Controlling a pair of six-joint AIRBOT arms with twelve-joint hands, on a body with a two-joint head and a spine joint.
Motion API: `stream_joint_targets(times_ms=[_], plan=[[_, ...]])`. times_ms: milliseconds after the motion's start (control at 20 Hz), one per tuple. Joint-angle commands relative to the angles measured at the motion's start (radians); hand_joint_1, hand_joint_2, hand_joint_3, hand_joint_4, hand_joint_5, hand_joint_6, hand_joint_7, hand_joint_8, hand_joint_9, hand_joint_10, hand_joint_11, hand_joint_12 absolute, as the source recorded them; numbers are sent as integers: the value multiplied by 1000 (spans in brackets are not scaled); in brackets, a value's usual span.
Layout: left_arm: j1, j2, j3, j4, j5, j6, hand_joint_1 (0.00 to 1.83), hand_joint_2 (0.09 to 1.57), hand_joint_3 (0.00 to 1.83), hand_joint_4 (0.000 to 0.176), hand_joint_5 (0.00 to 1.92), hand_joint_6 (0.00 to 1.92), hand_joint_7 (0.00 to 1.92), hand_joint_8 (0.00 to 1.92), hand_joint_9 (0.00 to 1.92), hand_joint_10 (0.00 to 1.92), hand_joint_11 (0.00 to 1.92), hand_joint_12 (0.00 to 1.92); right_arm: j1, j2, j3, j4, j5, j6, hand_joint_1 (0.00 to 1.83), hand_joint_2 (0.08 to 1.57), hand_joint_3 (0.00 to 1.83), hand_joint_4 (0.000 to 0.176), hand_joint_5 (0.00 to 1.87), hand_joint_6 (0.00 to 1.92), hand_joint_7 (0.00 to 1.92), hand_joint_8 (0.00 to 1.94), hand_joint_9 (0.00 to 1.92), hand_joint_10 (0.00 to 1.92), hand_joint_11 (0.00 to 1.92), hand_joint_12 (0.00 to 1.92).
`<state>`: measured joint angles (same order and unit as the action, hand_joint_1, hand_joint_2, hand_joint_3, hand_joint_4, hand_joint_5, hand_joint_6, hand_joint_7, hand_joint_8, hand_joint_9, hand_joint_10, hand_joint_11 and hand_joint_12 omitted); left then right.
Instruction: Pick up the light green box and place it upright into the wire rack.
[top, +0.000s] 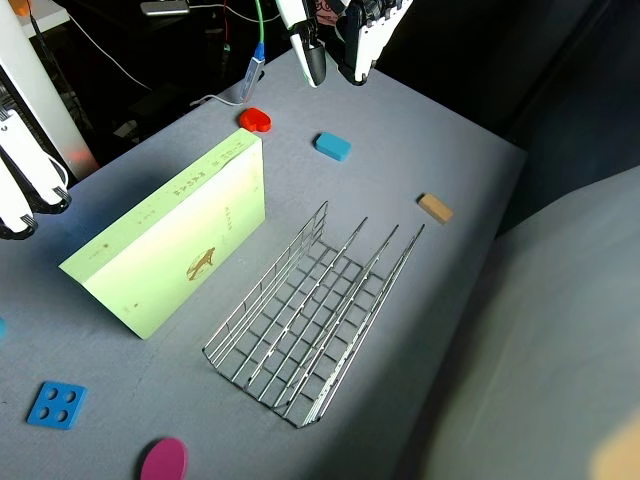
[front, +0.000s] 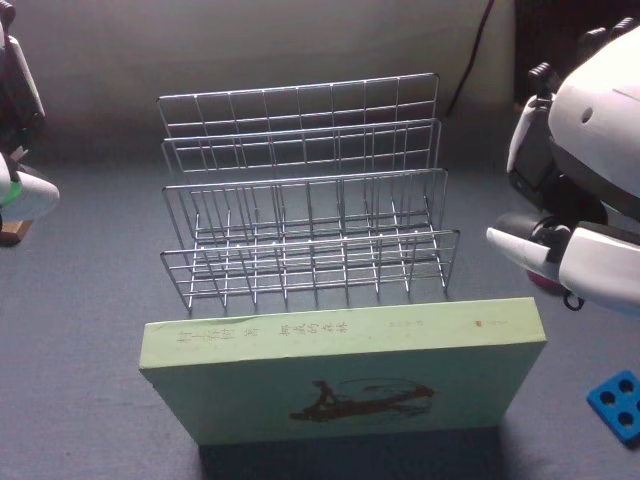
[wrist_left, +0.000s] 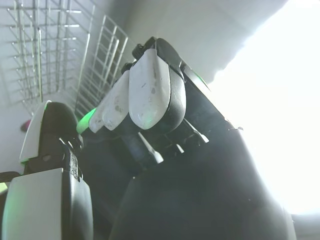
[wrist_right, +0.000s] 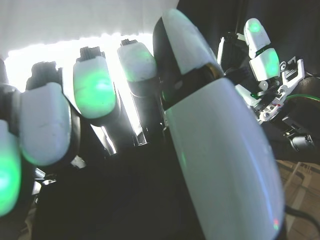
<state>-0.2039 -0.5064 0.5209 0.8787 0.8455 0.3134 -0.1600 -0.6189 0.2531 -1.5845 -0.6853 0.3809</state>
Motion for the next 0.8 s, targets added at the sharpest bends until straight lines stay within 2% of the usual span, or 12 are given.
stream_joint_targets(times_ms=[0,100,150,250,450,650,750], plan=[[-15,4,-3,62,-53,4,12,1041,132,0,250,78,211,46,155,104,0,684,11,-2,-2,-72,-4,4,148,880,179,0,97,51,118,41,72,41,0,624],[-15,4,-4,61,-53,5,12,1041,132,0,250,78,211,46,155,104,0,684,11,-2,-2,-74,-2,4,148,880,179,0,97,51,118,41,72,41,0,624],[-15,4,-4,61,-53,5,27,1110,22,0,244,10,193,4,155,20,0,581,11,-2,-2,-74,0,4,143,956,30,0,115,5,134,2,83,5,0,602],[-15,4,-3,61,-53,6,0,1144,8,0,193,2,176,0,143,2,0,523,11,-2,-2,-75,1,4,157,957,11,0,117,1,135,0,84,2,0,602],[-14,4,-3,61,-53,6,0,1111,0,0,201,3,195,5,155,4,0,556,12,-2,-2,-77,7,5,191,943,2,0,122,3,138,1,85,2,0,611],[-5,4,-1,61,-57,6,0,1106,0,0,216,3,216,3,173,5,0,641,13,-10,5,-77,56,32,316,928,0,0,154,12,167,9,107,8,0,619],[-4,4,1,61,-60,6,0,1097,0,0,214,1,213,1,167,2,0,627,10,-53,31,-46,68,37,456,931,0,0,163,12,171,8,112,8,0,608]])
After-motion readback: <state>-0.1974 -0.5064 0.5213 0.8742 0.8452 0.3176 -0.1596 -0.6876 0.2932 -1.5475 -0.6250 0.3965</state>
